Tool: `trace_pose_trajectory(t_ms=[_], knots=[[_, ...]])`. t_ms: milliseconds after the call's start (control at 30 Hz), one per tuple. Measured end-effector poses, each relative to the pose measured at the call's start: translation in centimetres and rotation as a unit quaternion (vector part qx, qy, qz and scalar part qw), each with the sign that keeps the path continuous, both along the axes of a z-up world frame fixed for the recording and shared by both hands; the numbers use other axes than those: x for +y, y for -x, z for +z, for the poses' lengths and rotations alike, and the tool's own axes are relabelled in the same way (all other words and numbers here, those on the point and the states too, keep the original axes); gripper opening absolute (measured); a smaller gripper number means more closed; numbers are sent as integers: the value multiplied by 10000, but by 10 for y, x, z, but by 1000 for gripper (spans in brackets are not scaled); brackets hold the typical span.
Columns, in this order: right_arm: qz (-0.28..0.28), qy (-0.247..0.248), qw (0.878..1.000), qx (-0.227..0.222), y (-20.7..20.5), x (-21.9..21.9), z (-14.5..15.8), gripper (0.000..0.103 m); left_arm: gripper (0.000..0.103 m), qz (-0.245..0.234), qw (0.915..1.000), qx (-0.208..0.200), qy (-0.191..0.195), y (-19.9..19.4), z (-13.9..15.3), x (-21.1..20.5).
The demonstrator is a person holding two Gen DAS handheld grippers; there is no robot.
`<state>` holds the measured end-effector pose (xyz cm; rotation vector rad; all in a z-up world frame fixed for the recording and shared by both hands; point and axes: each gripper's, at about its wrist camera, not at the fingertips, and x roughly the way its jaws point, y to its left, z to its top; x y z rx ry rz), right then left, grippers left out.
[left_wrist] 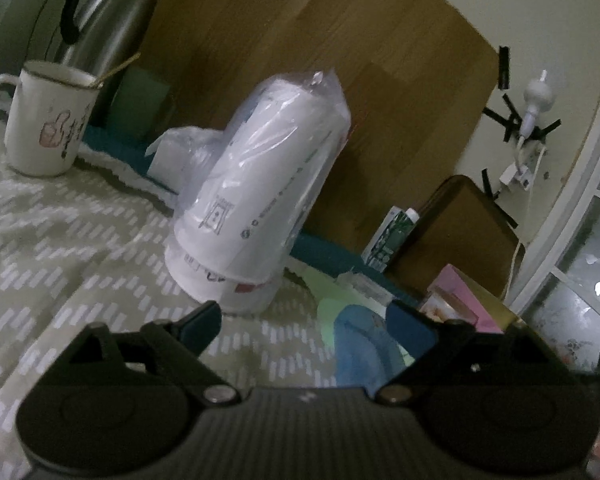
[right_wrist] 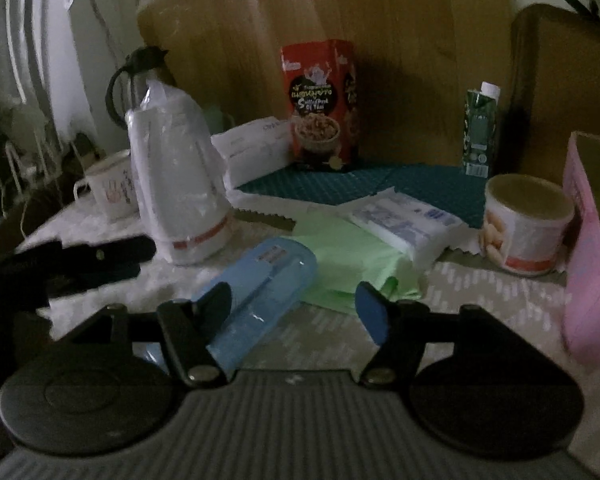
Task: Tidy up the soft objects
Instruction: 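Grasp the blue plastic case with the right gripper, then lift the blue plastic case with the right gripper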
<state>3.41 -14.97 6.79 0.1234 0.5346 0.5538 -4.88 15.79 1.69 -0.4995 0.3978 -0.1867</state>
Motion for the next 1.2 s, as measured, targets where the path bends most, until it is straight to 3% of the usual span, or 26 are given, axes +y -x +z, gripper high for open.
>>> trace_pose_trajectory(t_ms=[267,600,733,900,1067,1200], knots=[[-384,-454,9972,449,-3,19,2,84,93,-99,9997,-231,5,7,3,-1],[-596,-711,9880,1231,-15,42,-13,85,92,-165,9994,-265,175,9,2,3],[-739,-453,9896,1148,-14,48,-14,85,93,-320,9981,-173,491,4,-2,11],[-665,64,9939,882,-9,55,-13,83,93,-347,9981,-161,491,4,-3,10],[-468,757,9944,576,2,68,-12,58,93,-397,9981,-128,463,2,-3,9],[-370,1133,9923,345,11,73,-13,56,95,-514,9978,-5,422,-2,-4,6]])
